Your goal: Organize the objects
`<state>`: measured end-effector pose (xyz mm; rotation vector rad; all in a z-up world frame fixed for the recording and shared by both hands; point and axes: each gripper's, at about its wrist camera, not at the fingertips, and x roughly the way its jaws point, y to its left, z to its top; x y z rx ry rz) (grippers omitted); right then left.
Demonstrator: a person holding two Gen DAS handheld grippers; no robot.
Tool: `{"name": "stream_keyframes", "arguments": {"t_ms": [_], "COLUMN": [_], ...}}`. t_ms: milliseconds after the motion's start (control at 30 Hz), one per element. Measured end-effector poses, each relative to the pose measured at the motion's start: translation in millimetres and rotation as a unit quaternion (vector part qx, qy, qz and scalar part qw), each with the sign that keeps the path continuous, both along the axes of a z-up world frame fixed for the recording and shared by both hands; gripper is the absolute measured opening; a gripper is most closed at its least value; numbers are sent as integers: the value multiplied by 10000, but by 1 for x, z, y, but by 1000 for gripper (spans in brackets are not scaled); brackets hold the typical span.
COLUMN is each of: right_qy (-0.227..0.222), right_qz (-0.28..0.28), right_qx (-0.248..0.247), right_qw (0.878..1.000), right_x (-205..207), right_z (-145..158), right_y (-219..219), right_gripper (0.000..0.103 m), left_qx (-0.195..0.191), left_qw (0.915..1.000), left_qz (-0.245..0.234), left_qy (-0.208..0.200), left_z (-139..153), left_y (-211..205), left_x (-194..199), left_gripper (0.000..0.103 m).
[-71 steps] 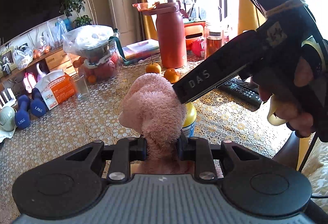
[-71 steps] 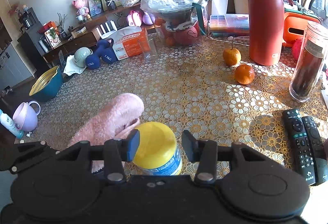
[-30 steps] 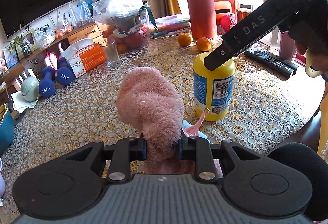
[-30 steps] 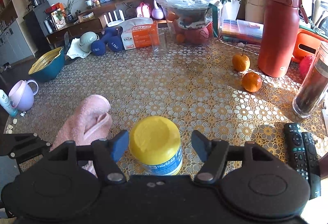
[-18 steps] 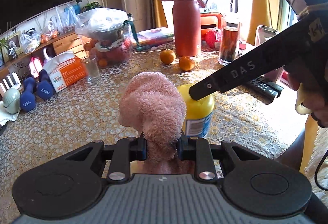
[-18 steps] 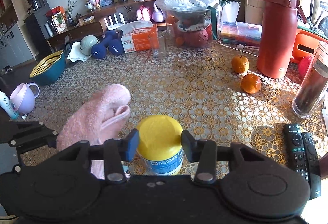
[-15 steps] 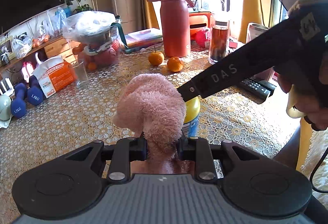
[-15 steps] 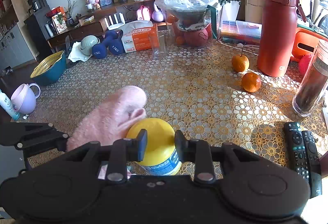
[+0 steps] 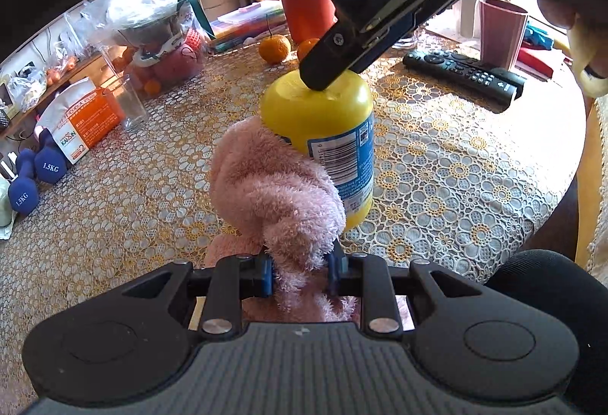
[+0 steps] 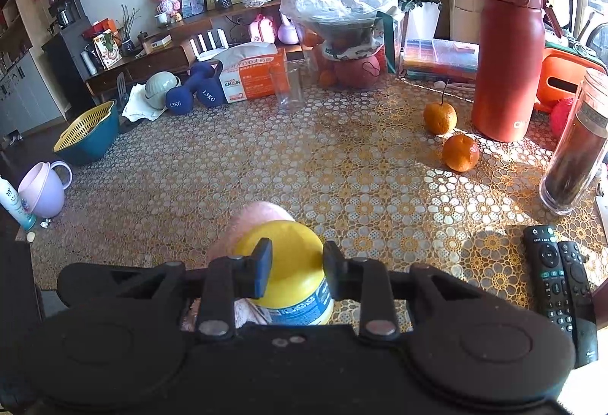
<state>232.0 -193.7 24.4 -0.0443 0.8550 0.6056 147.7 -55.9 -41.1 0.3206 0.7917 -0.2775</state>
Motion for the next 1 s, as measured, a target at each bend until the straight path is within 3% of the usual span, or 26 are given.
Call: {"name": "stream_keyframes", "arguments": {"t_ms": [167, 333, 567, 600, 667, 700, 733, 800, 867, 933, 1000], "right_qy": [59, 76, 66, 66, 64, 63, 66, 68, 62, 69, 71], "right_qz": [-59, -26, -25, -23, -20, -17, -26, -31, -35, -49, -54], "right_qx": [35, 55, 32, 31, 30, 28, 34, 44, 43, 41, 48], "right_qw": [10000, 10000, 10000, 10000, 10000, 10000, 10000, 10000, 10000, 10000, 9999], "right_x": [3, 1, 0, -1, 0, 0, 0, -1, 0, 1, 1], "right_z": [0, 0, 0, 0, 0, 0, 0, 0, 0, 0, 0], "right_y": [-3, -1, 2, 2, 1, 1, 1, 1, 0, 0, -1], "right_gripper": [29, 29, 29, 29, 29, 29, 29, 30, 30, 30, 30], "left_qx": [-310, -626, -137, -56, 135, 220, 242, 200, 93, -65, -172], "left_qw": [9984, 9947, 9968, 9976, 9975, 9970, 9967, 9974, 9982, 9986, 9980], "left_qz": [218, 112, 206, 164, 227, 288, 337, 379, 409, 441, 489], "left_qy": [-417, -803, -754, -669, -659, -680, -698, -579, -431, -283, -372], "left_z": [30, 61, 47, 42, 32, 27, 24, 18, 15, 15, 20], "left_y": [11, 6, -13, -14, -13, -12, -10, -5, -1, 3, 5], "left_x": [-19, -30, -12, -8, -4, -1, 0, 7, 12, 14, 9], "left_gripper": [25, 25, 25, 28, 44, 64, 74, 74, 62, 25, 16]}}
